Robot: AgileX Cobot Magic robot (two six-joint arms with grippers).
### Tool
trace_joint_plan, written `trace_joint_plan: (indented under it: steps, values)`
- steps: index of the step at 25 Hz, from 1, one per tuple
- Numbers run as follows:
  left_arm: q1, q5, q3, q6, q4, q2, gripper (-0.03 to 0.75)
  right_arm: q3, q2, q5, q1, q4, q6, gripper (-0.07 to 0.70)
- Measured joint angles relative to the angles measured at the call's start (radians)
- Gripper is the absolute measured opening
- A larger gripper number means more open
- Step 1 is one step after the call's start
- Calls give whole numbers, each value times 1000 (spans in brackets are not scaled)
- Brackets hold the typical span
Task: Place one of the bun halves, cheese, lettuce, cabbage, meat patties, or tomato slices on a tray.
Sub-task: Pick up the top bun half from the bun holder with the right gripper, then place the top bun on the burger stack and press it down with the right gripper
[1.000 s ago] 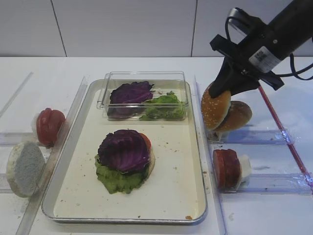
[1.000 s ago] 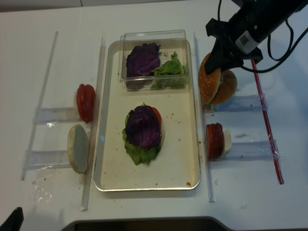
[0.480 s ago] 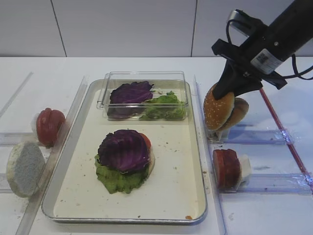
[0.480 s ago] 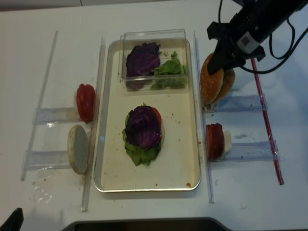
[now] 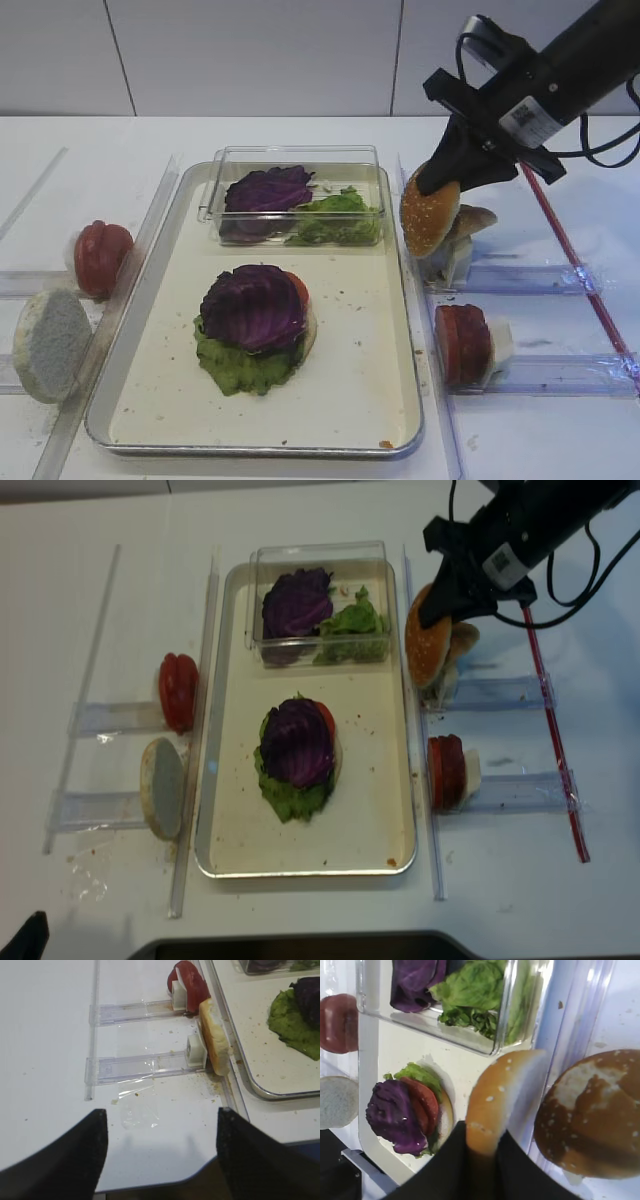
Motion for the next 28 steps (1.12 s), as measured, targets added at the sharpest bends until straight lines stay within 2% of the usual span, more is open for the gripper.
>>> trace_joint_plan:
  steps: [9,14,22,28]
  values:
    - [0,0,0,0,0,0,428,0,0,19,0,66,-35,129]
    - [0,0,0,0,0,0,429,8,0,23,0,131,-93,129]
    - [0,0,0,0,0,0,428,265,-81,18,0,388,-307,129]
    - [0,0,0,0,0,0,428,406,-131,10,0,508,-423,129]
